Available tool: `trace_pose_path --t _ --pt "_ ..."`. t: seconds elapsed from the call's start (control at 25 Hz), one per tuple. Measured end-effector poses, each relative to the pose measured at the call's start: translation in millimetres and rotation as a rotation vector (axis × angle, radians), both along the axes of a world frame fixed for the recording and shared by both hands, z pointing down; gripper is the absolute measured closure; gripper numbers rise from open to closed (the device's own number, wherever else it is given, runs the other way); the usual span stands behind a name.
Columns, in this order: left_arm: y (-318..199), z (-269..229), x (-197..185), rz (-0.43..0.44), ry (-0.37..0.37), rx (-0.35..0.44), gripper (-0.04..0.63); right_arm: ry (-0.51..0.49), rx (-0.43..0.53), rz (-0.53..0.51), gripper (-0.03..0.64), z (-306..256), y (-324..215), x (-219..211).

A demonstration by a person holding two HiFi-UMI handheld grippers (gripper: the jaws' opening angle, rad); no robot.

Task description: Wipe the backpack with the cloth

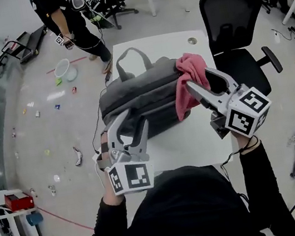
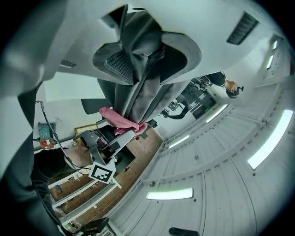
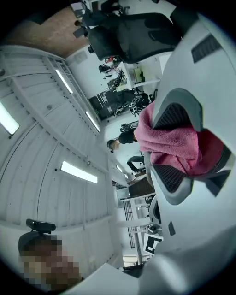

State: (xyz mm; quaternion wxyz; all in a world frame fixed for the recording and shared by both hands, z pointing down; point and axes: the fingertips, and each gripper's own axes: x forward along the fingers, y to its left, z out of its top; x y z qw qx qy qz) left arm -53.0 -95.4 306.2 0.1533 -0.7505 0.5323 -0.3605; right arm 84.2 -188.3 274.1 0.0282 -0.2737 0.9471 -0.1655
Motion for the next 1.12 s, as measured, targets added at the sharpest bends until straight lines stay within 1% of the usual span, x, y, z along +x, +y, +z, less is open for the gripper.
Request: trace_pose_path --t 0.08,0.12,0.2,0.24,0.28,0.32,0.36,0.4,0.44,0.52,0.56,0.6,0.68,0.72,0.8,0.88,0.96,1.04,1.12 --pt "0.2 0.2 0.9 -0.028 0.01 -0.04 0.402 0.017 0.002 -0.025 0.364 5.2 4.3 -7.5" --pt "2.1 -2.4 2.4 -0.041 0.011 -0.05 0.402 0.04 0.019 -0.016 0.36 7.1 4.3 -8.6" --pt "9.4 -13.0 13.9 -0.044 0.0 -0.03 0.402 0.077 0.047 0.017 0.362 9.0 1.5 -7.0" --pt "13.4 -18.4 25.6 -0.025 -0.003 -0.006 0.402 0.071 0.043 0.024 0.367 8.8 -0.4 -5.4" --pt "16.3 -20.9 40.1 0.004 0.001 0.009 0.402 0.046 0.028 0.021 0.392 7.8 -2.2 -3.9" --pt "17.3 -18.6 54.9 0.034 0.005 0.009 0.402 0.013 0.01 0.012 0.427 6.4 -3.8 -2.5" --pt "15.7 -11.8 67.2 0.055 -0.009 -0.002 0.401 -0.018 -0.007 0.004 0.454 5.2 -5.4 -1.1" --pt "11.1 -2.7 75.1 0.059 -0.053 -0.009 0.396 -0.039 -0.016 -0.002 0.473 4.3 -6.6 0.3" --pt "3.8 6.1 78.0 0.046 -0.128 -0.001 0.391 -0.05 -0.017 -0.008 0.486 3.5 -7.1 1.4" --pt "-13.3 18.5 73.5 -0.003 -0.297 0.041 0.391 -0.055 -0.009 -0.024 0.498 2.4 -6.5 4.1" --pt "-19.9 21.5 70.0 -0.024 -0.342 0.056 0.393 -0.057 -0.005 -0.029 0.504 2.5 -6.2 6.3" --pt "-23.9 22.6 67.3 -0.04 -0.351 0.059 0.406 -0.058 -0.003 -0.029 0.508 3.7 -6.6 9.5" --pt "-26.7 20.9 64.2 -0.061 -0.31 0.041 0.472 -0.061 -0.02 -0.016 0.511 11.3 -11.7 18.8" --pt "-27.2 19.3 63.6 -0.067 -0.286 0.026 0.482 -0.063 -0.043 -0.008 0.511 18.2 -16.1 23.9" --pt "-28.6 16.7 64.2 -0.073 -0.229 -0.002 0.497 -0.08 -0.111 0.004 0.511 36.3 -26.5 32.5" --pt "-30.4 15.8 64.4 -0.08 -0.142 -0.027 0.5 -0.095 -0.175 0.02 0.511 55.8 -36.7 39.1" --pt "-29.2 16.9 60.1 -0.089 -0.078 -0.042 0.5 -0.062 -0.209 0.05 0.511 74.9 -45.3 41.8" --pt "-22.1 17.9 49.5 -0.095 -0.069 -0.029 0.5 -0.025 -0.216 0.062 0.511 84.3 -48.4 33.8" --pt "-15.9 19.7 43.5 -0.075 -0.067 0.012 0.499 -0.041 -0.178 0.04 0.511 72.8 -43.9 21.1"
